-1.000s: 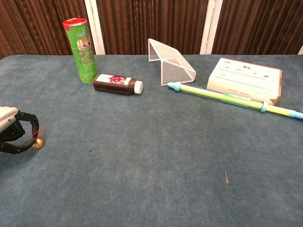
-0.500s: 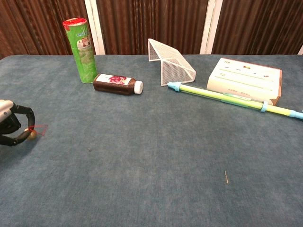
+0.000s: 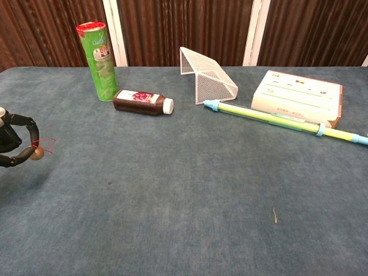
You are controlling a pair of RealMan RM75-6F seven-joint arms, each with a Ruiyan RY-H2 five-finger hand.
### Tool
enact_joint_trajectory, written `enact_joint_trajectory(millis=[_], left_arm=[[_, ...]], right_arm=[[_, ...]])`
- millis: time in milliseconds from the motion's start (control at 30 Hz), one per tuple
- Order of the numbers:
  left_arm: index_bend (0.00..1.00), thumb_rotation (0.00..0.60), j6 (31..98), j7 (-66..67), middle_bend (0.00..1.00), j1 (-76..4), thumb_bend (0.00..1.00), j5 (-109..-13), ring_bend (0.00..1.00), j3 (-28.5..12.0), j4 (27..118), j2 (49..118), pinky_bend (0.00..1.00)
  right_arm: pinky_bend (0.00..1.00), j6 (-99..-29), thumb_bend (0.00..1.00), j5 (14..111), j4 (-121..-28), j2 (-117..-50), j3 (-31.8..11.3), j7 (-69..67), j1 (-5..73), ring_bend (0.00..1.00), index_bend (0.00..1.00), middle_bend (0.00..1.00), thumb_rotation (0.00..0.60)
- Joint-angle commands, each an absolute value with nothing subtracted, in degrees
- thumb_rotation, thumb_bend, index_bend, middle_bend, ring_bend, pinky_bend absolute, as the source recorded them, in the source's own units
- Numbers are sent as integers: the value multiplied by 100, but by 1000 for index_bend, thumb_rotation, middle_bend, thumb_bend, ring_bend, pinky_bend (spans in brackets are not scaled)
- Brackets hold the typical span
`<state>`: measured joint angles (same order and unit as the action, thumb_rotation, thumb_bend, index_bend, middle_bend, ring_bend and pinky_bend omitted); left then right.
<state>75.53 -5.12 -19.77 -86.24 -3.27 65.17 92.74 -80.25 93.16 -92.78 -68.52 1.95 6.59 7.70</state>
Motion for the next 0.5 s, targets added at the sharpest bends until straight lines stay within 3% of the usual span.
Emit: enact_joint_trajectory(millis=[33, 500], left_arm=[[650, 600, 7371, -496, 1000, -2002, 531, -8569, 947, -256, 6563, 9281, 1000], [538, 600, 7070, -636, 1000, -2083, 514, -8481, 925, -213, 6117, 9539, 1000]], right_arm=[[0, -7972, 181, 9296, -9273, -6855, 201, 666, 784, 0, 0, 0, 600], [0, -7904, 181, 9271, -9264, -6883, 207, 709, 809, 0, 0, 0, 600]])
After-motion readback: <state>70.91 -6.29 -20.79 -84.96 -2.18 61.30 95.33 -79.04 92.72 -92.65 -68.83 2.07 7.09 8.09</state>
